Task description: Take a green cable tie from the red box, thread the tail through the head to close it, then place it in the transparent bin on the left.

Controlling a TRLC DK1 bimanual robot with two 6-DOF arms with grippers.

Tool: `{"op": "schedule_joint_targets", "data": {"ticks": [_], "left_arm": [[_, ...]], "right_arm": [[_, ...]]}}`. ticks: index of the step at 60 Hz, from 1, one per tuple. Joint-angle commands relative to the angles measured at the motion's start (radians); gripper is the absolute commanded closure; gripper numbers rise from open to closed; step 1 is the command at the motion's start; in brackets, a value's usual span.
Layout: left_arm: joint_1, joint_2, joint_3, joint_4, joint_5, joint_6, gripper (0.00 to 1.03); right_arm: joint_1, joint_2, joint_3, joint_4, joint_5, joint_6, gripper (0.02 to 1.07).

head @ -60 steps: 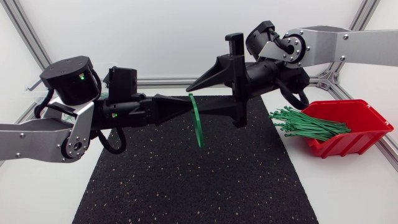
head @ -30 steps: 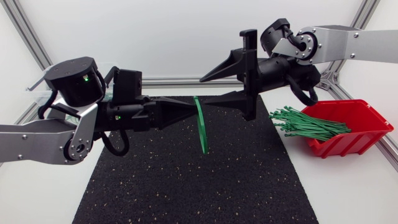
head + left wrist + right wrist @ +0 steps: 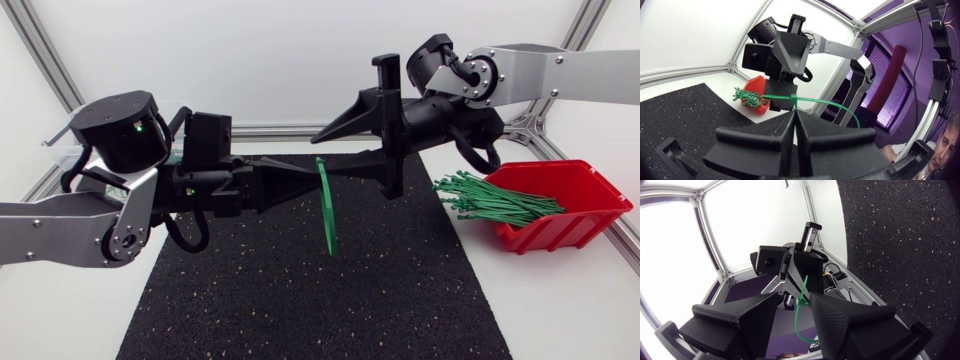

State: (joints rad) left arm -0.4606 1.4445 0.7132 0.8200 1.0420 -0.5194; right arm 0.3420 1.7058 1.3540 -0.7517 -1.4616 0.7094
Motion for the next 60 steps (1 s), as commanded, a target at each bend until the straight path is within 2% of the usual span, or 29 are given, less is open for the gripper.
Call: {"op": "schedule_joint_targets", "data": {"ticks": [1, 8, 18, 29, 60], "left_arm": [[-0.010, -0.032, -0.009, 0.022, 0.003, 0.013, 1.00], [-0.016, -0.045, -0.017, 0.022, 0.006, 0.015, 1.00], [-0.018, -0.055, -0.020, 0.022, 0.006, 0.018, 1.00], [-0.023, -0.061, -0.024, 0.022, 0.006, 0.022, 1.00], [-0.030, -0.075, -0.035, 0.019, 0.004, 0.048, 1.00]], "right_arm": [[0.017, 0.031, 0.010, 0.003, 0.017, 0.002, 0.63], [0.018, 0.035, 0.010, 0.003, 0.023, 0.001, 0.69], [0.017, 0.029, 0.007, 0.003, 0.044, 0.005, 0.92], [0.015, 0.018, 0.005, 0.003, 0.044, 0.007, 1.01], [-0.001, 0.000, -0.001, 0.006, 0.080, 0.013, 1.01]]}}
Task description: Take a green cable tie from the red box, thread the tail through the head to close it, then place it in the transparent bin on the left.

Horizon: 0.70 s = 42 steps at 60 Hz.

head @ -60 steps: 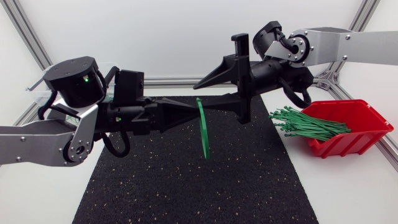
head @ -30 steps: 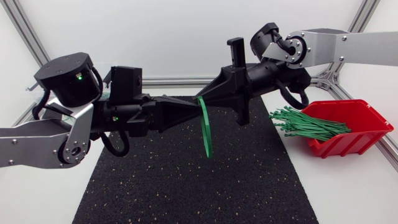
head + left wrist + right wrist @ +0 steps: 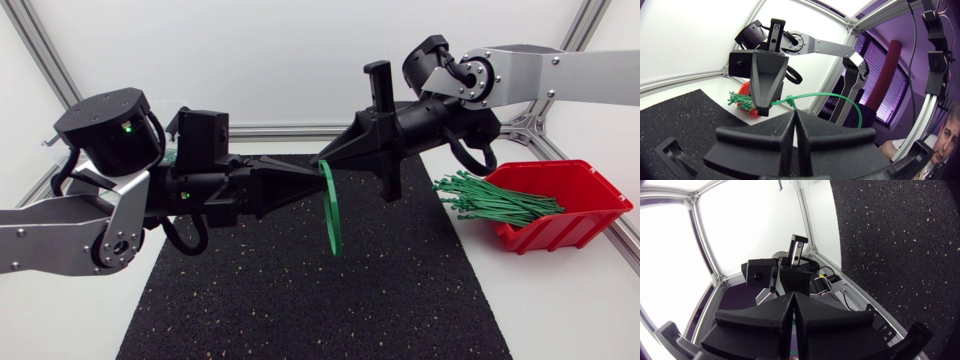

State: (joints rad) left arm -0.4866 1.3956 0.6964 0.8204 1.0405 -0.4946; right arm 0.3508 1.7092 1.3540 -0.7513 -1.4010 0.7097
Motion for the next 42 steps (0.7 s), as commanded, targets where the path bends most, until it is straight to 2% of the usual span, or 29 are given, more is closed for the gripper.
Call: {"op": "schedule_joint_targets", "data": {"ticks": [1, 3, 6, 8, 10, 21, 42], "left_arm": [[-0.003, -0.026, -0.018, 0.019, 0.006, 0.025, 1.00], [0.000, -0.023, -0.017, 0.019, 0.006, 0.030, 1.00], [0.008, -0.017, -0.014, 0.019, 0.006, 0.036, 1.00], [0.014, -0.010, -0.011, 0.017, 0.007, 0.044, 1.00], [0.022, -0.006, -0.008, 0.017, 0.012, 0.053, 1.00], [0.074, 0.040, 0.017, 0.020, 0.084, 0.091, 1.00], [0.066, 0.059, 0.014, 0.017, 0.116, 0.163, 1.00]], "right_arm": [[-0.010, -0.003, -0.001, 0.006, 0.017, 0.013, 1.01], [-0.010, -0.005, -0.003, 0.006, 0.017, 0.013, 0.95], [-0.012, -0.006, -0.004, 0.010, 0.014, 0.013, 0.77], [-0.012, -0.006, -0.006, 0.010, 0.013, 0.013, 0.70], [-0.012, -0.010, -0.006, 0.012, 0.013, 0.013, 0.67], [-0.016, -0.011, -0.006, 0.021, 0.017, 0.013, 0.61], [0.016, -0.013, 0.004, 0.036, 0.017, 0.017, 0.60]]}}
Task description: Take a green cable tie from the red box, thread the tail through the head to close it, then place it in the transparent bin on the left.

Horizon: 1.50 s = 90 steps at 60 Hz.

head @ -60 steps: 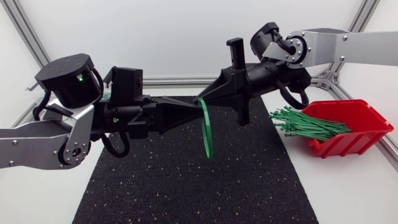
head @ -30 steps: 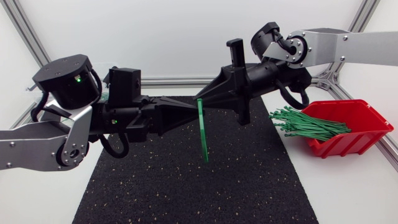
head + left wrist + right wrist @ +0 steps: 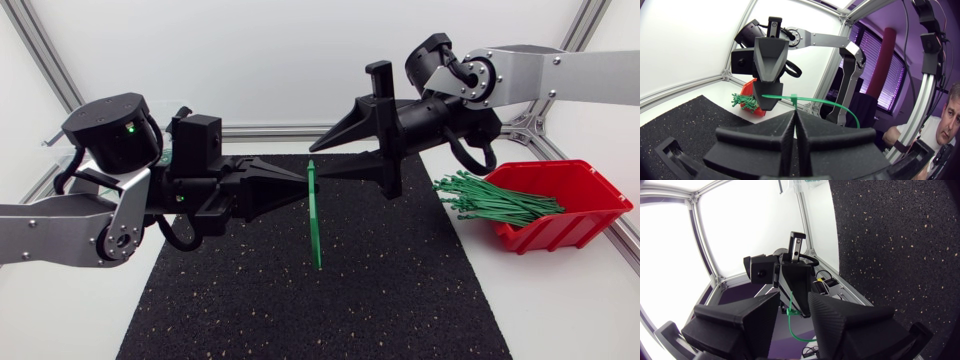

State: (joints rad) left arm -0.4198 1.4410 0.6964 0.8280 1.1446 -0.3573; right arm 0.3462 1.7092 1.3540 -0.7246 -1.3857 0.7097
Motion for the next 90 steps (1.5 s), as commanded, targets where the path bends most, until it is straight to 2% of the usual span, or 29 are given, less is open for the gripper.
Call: {"op": "schedule_joint_targets", "data": {"ticks": [1, 9, 19, 27, 36, 47, 71, 90], "left_arm": [[0.000, 0.013, 0.014, 0.011, 0.012, 0.026, 1.00], [0.000, 0.012, 0.011, 0.011, 0.012, 0.029, 1.00], [-0.004, 0.007, 0.008, 0.011, 0.012, 0.031, 1.00], [-0.008, 0.006, 0.005, 0.013, 0.014, 0.032, 1.00], [-0.010, -0.002, 0.002, 0.011, 0.012, 0.032, 1.00], [-0.010, -0.004, 0.000, 0.011, 0.012, 0.034, 1.00], [-0.031, -0.051, -0.014, 0.008, 0.017, 0.027, 1.00], [-0.065, -0.142, -0.031, 0.005, 0.018, -0.029, 1.00]], "right_arm": [[0.023, -0.014, 0.004, 0.010, 0.002, 0.017, 0.60], [0.039, -0.031, 0.008, 0.011, 0.013, 0.020, 0.61], [0.039, -0.048, 0.005, 0.014, 0.034, 0.027, 0.81], [0.034, -0.051, -0.001, 0.022, 0.043, 0.030, 0.88], [0.034, -0.053, -0.001, 0.024, 0.043, 0.034, 0.89], [0.033, -0.054, -0.006, 0.024, 0.051, 0.037, 1.01], [0.034, -0.026, 0.000, 0.025, 0.071, 0.047, 1.01], [0.037, 0.027, 0.000, 0.030, 0.103, 0.068, 1.01]]}}
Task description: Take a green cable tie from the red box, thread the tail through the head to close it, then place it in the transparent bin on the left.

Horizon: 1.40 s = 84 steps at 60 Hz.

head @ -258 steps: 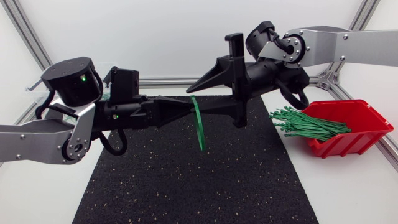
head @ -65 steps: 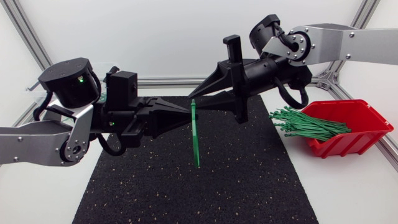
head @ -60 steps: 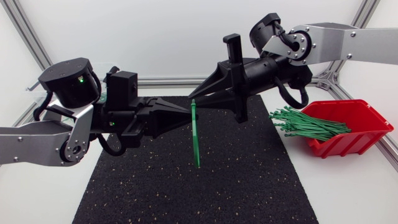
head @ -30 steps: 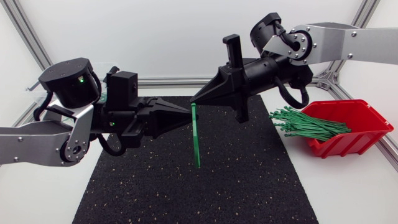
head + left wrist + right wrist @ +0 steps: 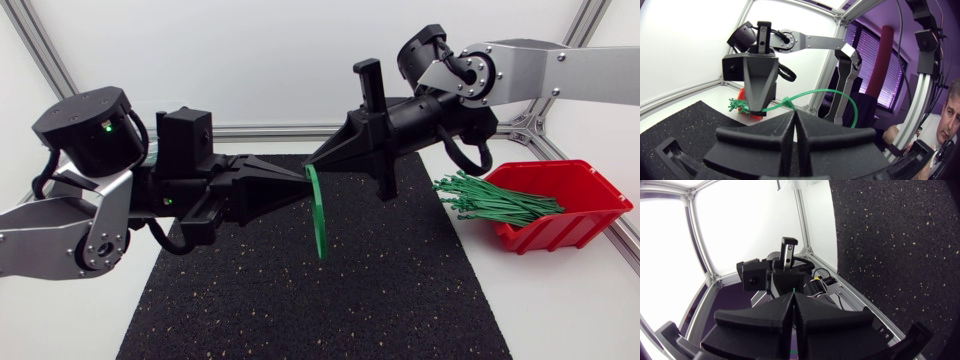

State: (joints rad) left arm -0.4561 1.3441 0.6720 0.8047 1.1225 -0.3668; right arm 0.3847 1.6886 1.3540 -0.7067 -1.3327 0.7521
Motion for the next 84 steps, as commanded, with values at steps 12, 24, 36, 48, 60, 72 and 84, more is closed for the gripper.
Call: {"op": "schedule_joint_targets", "data": {"ticks": [12, 24, 36, 48, 60, 72, 84], "left_arm": [[-0.007, -0.014, 0.006, 0.027, 0.039, -0.021, 1.00], [0.050, 0.078, 0.054, 0.002, 0.042, -0.023, 1.00], [0.108, 0.102, 0.127, -0.102, 0.059, -0.009, 1.00], [0.157, 0.101, 0.279, -0.659, -0.047, 0.390, 1.00], [0.257, 0.116, 0.445, -1.036, -0.286, 0.652, 1.00], [0.392, 0.219, 0.758, -1.354, -0.520, 0.790, 1.00], [0.485, 0.263, 0.894, -1.363, -0.777, 0.853, 1.00]], "right_arm": [[0.016, 0.020, 0.002, 0.019, 0.052, 0.030, 1.01], [0.013, -0.026, 0.004, 0.064, 0.066, 0.038, 0.60], [-0.030, -0.058, 0.004, 0.073, 0.239, -0.023, 0.31], [-0.032, -0.056, 0.011, 0.018, 0.515, -0.189, 0.08], [-0.029, -0.038, 0.043, -0.065, 0.780, -0.361, 0.07], [-0.038, -0.069, 0.074, -0.142, 1.020, -0.481, 0.07], [-0.069, -0.138, 0.071, -0.163, 1.176, -0.553, 0.07]]}}
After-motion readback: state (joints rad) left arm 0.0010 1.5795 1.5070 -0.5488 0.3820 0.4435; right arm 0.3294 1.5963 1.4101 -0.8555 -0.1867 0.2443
